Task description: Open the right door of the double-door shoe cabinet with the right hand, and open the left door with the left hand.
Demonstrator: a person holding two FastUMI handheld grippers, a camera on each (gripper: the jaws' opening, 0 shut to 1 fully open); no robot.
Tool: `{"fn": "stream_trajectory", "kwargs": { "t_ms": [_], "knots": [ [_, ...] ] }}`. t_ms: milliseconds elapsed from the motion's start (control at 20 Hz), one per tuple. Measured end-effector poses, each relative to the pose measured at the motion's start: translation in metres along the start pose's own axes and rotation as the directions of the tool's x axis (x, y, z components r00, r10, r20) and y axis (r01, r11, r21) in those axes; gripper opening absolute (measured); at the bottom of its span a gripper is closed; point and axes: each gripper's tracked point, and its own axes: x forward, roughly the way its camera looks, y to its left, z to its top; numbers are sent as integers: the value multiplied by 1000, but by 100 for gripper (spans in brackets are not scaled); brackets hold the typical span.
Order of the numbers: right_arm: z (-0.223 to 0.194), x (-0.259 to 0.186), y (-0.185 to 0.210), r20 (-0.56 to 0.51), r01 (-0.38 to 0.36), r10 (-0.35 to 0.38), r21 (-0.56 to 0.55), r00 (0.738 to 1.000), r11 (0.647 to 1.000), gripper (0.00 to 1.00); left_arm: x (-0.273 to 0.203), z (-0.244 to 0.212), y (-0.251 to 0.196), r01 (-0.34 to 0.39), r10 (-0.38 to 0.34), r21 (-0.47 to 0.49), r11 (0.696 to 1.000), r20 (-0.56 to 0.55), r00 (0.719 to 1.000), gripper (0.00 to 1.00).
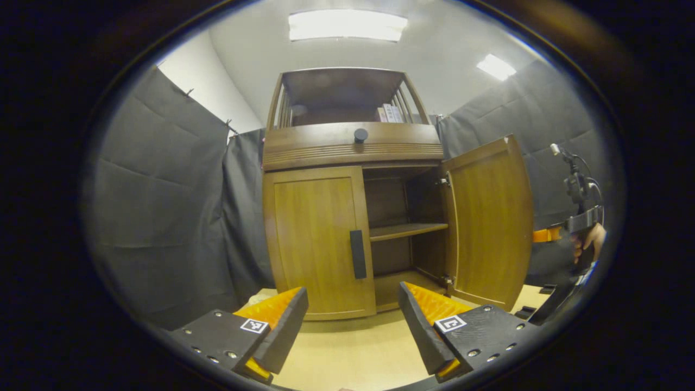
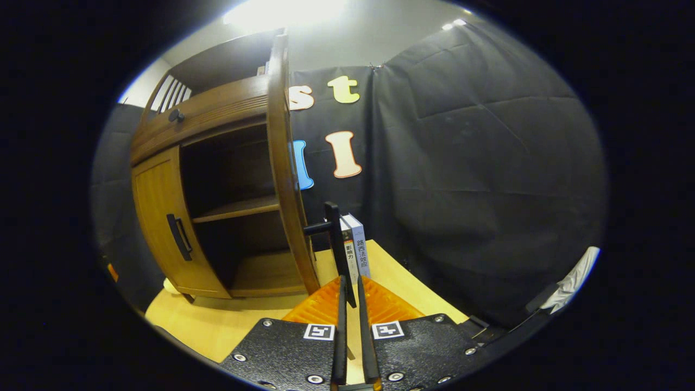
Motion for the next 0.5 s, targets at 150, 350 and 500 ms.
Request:
{"fn": "stream_trajectory", "kwargs": {
  "t_ms": [150, 350, 500],
  "knots": [
    [5, -10, 2, 26, -6, 8, -80, 1000, 997, 4, 7, 1, -3, -6, 6, -27, 1000, -3, 1000, 100],
    [20, -36, 6, 106, 3, 15, -172, 994, 985, 36, 23, -1, -3, -23, 22, -70, 997, -13, 1000, 95],
    [25, -55, 13, 160, 14, 16, -188, 987, 982, 80, 33, -1, -1, -42, 40, -76, 996, -15, 999, 95]
  ]
}}
